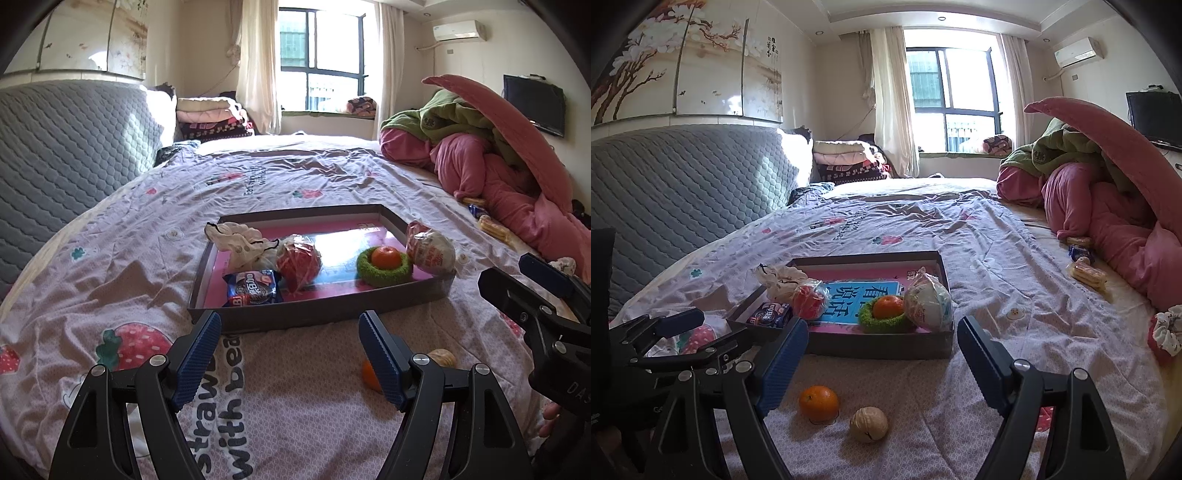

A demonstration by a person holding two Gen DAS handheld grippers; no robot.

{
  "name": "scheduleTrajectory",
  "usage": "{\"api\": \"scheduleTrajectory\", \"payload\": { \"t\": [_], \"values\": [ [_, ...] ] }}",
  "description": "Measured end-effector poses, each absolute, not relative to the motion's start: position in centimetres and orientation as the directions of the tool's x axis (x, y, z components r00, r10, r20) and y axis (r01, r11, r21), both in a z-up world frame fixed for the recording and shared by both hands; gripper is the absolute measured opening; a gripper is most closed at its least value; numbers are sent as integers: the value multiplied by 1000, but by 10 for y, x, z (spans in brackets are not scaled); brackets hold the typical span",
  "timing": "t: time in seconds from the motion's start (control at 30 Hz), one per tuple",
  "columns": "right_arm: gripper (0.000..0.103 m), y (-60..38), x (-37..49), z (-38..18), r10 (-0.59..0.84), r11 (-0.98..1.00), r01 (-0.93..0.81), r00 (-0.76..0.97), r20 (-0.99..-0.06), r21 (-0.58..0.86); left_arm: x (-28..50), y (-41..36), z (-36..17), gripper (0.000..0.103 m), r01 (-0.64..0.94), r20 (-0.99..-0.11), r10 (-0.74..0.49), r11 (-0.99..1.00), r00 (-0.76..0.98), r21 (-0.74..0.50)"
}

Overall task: Organize objects
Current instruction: 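Withdraw both tools from the tray toward the orange and walnut on the bed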

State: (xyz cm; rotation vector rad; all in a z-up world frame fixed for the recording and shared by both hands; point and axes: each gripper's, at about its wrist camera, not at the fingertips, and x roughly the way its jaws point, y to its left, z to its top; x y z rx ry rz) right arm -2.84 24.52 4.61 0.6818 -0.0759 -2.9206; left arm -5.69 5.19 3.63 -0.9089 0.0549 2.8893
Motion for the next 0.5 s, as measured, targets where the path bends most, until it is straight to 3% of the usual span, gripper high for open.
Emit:
{"api": "scheduleTrajectory", "payload": {
  "t": [0.5],
  "values": [
    [83,247,-12,36,-149,-989,134,-863,-482,65,-47,54,23,78,-174,-611,136,-985,-780,2]
  ]
}}
